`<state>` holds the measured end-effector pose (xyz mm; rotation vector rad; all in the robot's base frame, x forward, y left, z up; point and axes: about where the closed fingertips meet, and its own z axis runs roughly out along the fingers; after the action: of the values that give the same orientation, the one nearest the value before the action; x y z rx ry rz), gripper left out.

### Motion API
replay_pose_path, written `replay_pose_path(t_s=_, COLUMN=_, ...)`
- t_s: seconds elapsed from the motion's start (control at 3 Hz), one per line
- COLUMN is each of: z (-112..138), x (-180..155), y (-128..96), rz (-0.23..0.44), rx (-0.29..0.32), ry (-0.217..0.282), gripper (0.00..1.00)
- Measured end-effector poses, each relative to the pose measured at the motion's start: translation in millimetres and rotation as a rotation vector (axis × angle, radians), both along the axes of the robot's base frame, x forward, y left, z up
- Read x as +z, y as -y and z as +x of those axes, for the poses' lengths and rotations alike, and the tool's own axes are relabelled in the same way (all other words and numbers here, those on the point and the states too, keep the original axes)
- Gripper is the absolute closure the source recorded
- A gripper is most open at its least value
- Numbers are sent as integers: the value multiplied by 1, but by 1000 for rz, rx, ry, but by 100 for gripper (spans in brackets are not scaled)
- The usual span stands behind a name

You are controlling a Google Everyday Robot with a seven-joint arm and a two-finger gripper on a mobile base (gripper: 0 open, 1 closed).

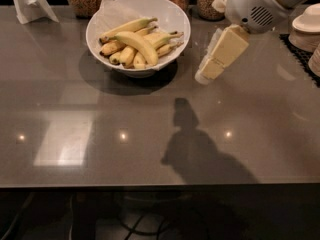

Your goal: Pick banana from white bowl

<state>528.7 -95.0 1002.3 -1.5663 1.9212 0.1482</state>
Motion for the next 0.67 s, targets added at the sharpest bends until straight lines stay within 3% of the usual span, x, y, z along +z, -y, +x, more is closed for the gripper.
replay_pose_path(t_s=0.33, z=22, x=-1, y=-35, rz=31, rx=18, ry=8, gripper=0)
replay_pose_path(t_s=0.67, z=22, x=-1, y=-39, rz=33, rx=21, ry=8, gripper=0)
